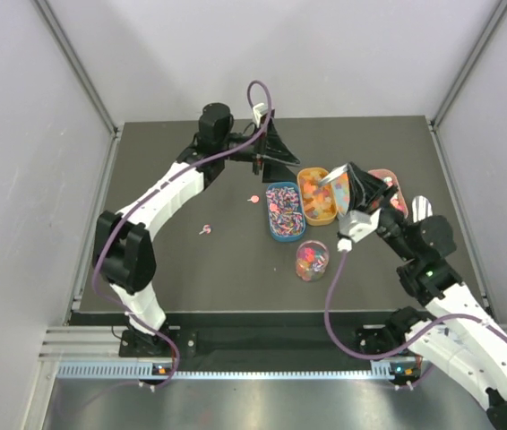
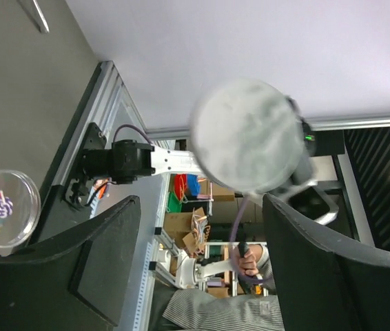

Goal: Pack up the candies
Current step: Adjust the bottle lid.

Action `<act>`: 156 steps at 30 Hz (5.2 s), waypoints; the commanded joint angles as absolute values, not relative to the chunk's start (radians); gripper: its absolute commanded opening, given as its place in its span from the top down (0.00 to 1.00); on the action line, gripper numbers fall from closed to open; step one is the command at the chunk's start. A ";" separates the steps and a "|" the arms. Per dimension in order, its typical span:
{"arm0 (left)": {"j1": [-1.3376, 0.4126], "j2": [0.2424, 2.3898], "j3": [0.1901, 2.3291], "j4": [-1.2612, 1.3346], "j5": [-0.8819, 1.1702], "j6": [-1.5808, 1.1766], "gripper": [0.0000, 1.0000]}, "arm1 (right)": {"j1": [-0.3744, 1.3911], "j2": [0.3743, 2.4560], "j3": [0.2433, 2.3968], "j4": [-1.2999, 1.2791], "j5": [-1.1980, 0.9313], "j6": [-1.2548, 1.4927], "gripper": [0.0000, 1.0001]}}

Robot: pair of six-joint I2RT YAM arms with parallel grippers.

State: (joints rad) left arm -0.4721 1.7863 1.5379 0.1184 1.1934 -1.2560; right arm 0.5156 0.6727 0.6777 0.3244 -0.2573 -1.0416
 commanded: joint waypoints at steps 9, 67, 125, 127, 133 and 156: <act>-0.445 1.667 1.417 0.101 1.150 -1.368 0.32 | 0.538 0.772 0.443 0.824 -0.172 -1.454 1.00; -0.362 1.786 1.508 -0.169 1.114 -1.693 0.51 | 0.706 1.296 0.595 1.209 -0.138 -1.655 1.00; -0.287 1.727 1.488 -0.138 1.072 -1.669 1.00 | 0.891 1.310 0.528 1.055 -0.020 -1.655 1.00; -0.284 1.723 1.488 -0.137 1.068 -1.660 1.00 | 0.891 1.305 0.523 1.039 -0.017 -1.661 1.00; -0.278 1.713 1.483 -0.095 1.071 -1.666 1.00 | 0.891 1.293 0.511 1.019 -0.006 -1.674 0.95; -0.265 1.680 1.319 0.322 1.071 -1.548 1.00 | 0.563 1.139 1.326 -0.600 -0.260 -0.623 0.37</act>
State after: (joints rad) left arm -0.2462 1.7546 1.3251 0.1242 1.0546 -1.6066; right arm 0.6006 1.0603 1.0847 -0.0757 -0.0559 -0.9070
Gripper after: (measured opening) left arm 0.137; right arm 0.628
